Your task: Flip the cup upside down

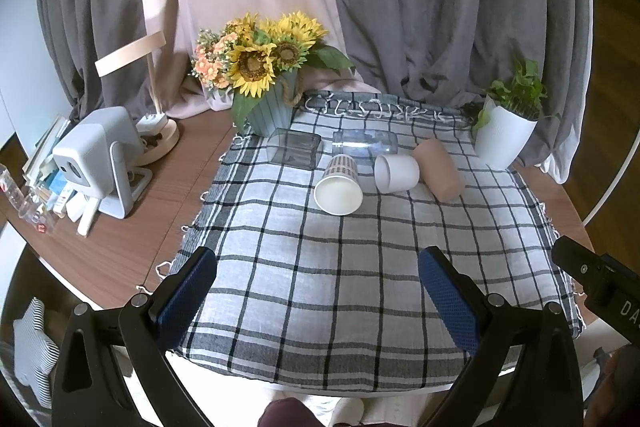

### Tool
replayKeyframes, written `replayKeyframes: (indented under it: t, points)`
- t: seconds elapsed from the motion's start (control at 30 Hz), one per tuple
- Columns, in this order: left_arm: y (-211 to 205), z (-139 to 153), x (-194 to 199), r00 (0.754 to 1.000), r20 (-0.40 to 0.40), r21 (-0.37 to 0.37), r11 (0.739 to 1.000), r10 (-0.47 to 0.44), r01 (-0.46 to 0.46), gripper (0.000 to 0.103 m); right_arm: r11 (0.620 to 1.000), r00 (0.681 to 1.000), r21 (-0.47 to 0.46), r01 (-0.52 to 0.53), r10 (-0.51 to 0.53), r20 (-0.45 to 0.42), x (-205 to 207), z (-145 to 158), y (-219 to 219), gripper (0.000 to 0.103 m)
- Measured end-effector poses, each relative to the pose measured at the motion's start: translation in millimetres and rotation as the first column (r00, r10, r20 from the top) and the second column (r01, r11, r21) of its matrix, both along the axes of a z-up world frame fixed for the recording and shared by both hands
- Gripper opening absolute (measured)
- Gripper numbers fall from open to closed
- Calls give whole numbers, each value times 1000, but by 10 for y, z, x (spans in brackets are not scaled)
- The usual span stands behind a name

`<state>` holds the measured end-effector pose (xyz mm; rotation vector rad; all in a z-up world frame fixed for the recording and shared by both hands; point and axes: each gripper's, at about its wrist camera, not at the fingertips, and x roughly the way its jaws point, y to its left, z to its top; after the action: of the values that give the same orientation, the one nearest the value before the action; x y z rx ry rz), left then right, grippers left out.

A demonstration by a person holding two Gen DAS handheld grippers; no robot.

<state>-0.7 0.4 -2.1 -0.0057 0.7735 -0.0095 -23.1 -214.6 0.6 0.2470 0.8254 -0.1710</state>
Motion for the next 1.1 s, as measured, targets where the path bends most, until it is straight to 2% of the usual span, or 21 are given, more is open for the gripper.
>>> replayKeyframes:
  t: [1.1]
  points:
    - [-10, -6, 29, 1000, -1, 7, 1000, -1, 1, 103, 1000, 1000, 6, 0, 0, -5, 15, -16, -17, 94]
